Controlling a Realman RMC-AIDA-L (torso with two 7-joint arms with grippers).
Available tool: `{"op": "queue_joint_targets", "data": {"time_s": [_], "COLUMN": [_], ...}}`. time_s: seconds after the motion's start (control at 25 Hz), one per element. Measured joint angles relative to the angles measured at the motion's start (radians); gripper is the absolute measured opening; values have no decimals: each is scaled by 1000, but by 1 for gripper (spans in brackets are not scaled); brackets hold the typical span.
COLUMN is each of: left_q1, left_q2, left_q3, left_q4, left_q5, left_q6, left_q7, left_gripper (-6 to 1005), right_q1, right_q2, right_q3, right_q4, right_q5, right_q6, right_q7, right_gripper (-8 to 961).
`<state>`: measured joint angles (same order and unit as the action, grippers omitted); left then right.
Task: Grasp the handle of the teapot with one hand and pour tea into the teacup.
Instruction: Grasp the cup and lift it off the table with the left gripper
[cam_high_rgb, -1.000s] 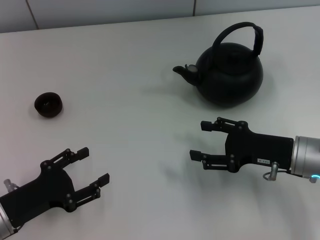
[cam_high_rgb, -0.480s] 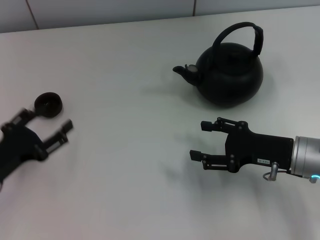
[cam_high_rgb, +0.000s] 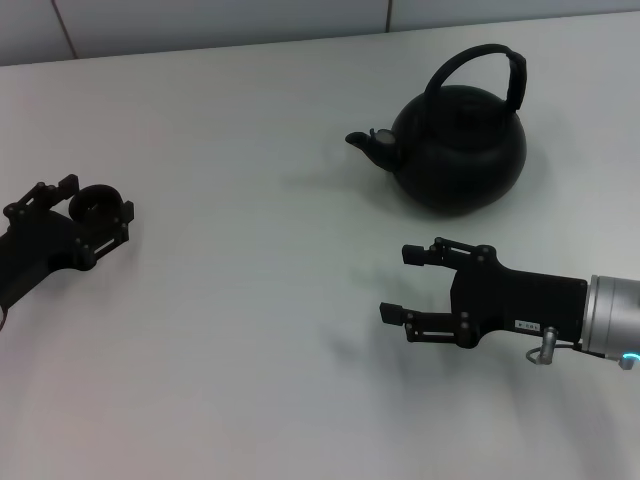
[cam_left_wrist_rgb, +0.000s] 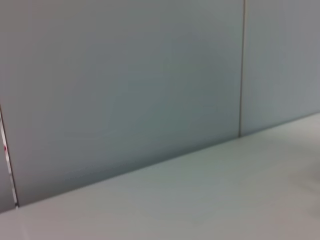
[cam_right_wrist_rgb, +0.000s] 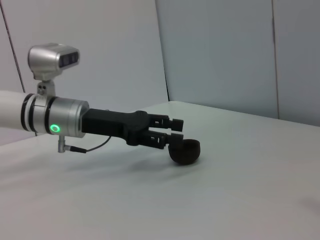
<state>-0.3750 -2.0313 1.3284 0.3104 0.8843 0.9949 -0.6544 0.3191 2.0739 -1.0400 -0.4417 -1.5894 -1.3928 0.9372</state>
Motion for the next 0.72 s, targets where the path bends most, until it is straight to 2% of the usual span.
{"op": "queue_joint_targets", "data": {"time_s": [0.72], "left_q1": [-25], "left_q2": [1], "left_q3": [-6], "left_q4": [13], "left_q5": [43], "left_q6": [-117], "left_q7": [-57], "left_gripper": [727], "right_q1": [0], "right_q2": [0], "right_q3": [0], "right_q4": [-1], "right_q5": [0], "right_q6": [0], "right_q7": [0], "right_gripper": [823]}}
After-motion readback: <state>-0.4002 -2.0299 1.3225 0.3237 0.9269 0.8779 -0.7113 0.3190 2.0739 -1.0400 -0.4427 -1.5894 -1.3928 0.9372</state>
